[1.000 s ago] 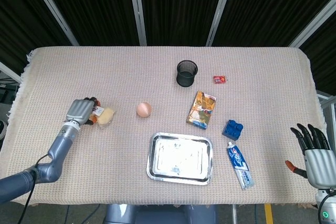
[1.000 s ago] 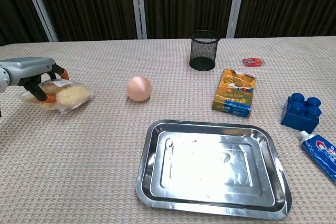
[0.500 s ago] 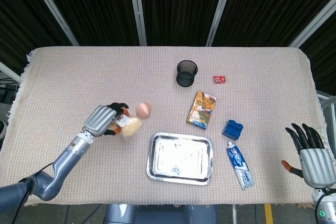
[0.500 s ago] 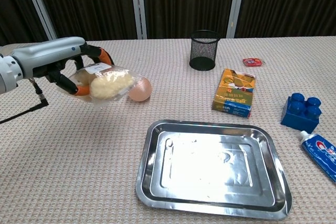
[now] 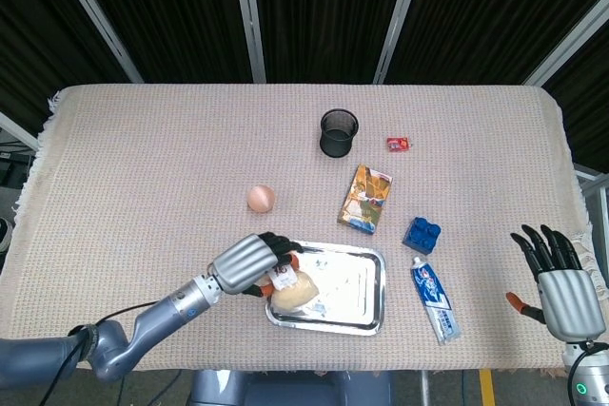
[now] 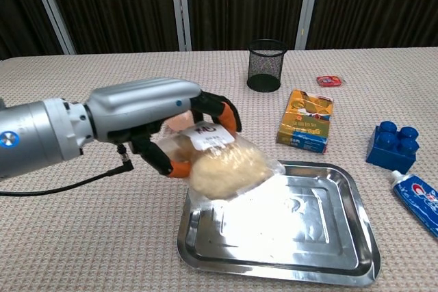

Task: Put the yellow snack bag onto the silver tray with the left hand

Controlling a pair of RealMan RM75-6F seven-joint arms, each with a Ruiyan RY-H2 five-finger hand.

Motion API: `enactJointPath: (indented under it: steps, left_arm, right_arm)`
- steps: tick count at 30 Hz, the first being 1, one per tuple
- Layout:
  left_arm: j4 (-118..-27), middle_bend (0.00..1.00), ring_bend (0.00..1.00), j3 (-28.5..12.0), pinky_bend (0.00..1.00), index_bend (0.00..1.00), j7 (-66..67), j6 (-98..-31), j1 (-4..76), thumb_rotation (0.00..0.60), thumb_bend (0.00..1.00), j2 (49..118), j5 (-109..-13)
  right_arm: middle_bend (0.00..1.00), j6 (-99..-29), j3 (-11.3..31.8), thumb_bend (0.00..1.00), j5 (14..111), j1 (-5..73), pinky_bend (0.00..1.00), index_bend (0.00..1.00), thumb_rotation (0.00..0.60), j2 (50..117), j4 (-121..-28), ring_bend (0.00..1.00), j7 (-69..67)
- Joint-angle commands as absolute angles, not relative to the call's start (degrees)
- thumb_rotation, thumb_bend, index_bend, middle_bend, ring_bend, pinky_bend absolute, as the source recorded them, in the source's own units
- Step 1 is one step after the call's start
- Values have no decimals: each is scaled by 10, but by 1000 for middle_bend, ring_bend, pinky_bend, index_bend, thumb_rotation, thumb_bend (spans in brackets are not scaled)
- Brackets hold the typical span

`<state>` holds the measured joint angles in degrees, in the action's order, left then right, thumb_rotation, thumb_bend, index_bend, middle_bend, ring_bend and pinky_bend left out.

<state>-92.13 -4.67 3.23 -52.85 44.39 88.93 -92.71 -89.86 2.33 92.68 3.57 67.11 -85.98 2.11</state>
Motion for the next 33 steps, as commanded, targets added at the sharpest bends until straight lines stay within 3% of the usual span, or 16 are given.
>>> enactJointPath:
  steps: [1,2,4,6,9,13,15,19,27,33]
  left_arm:
    - [-906,195,207,-62,277,491,60,-496,468,600,495,933,-900]
    - [-901,175,185,-65,245,447,68,-492,472,600,444,942,-896]
    - [-889,94,101,-71,147,260,92,-482,482,600,231,960,-887]
    - [-884,32,40,-77,90,110,119,-467,491,600,98,974,-870]
    - [-885,0,0,-85,6,1,140,-453,501,574,5,994,-849]
    - [-891,0,0,-90,0,0,178,-447,508,483,0,1011,-823]
    - [-900,0,0,-90,0,0,189,-453,506,478,0,1012,-817]
    - [-918,0,0,-89,0,0,206,-471,495,481,0,995,-806]
    - [-1017,0,0,-59,0,1,300,-529,436,525,37,876,-734]
    - [-1087,0,0,-47,0,62,290,-587,387,530,39,785,-711]
  right_arm:
    - [80,-901,22,0,929,34,95,134,600,670,-861,0,20]
    - [80,-901,22,0,929,34,95,134,600,669,-860,0,20]
    - [80,-902,22,0,929,34,96,134,600,669,-860,0,20]
    - [79,-902,21,0,929,33,96,134,600,668,-861,0,20]
    - [79,-903,21,0,930,33,95,134,600,668,-861,0,21]
    - [79,-905,21,0,931,32,96,134,600,669,-862,0,22]
    - [79,-905,20,0,930,31,96,134,600,668,-862,0,21]
    - [79,-905,20,0,927,30,95,134,600,668,-860,0,19]
    - [79,-902,23,0,923,32,96,134,600,671,-852,0,9]
    - [79,-896,25,0,928,40,95,134,600,675,-848,0,4]
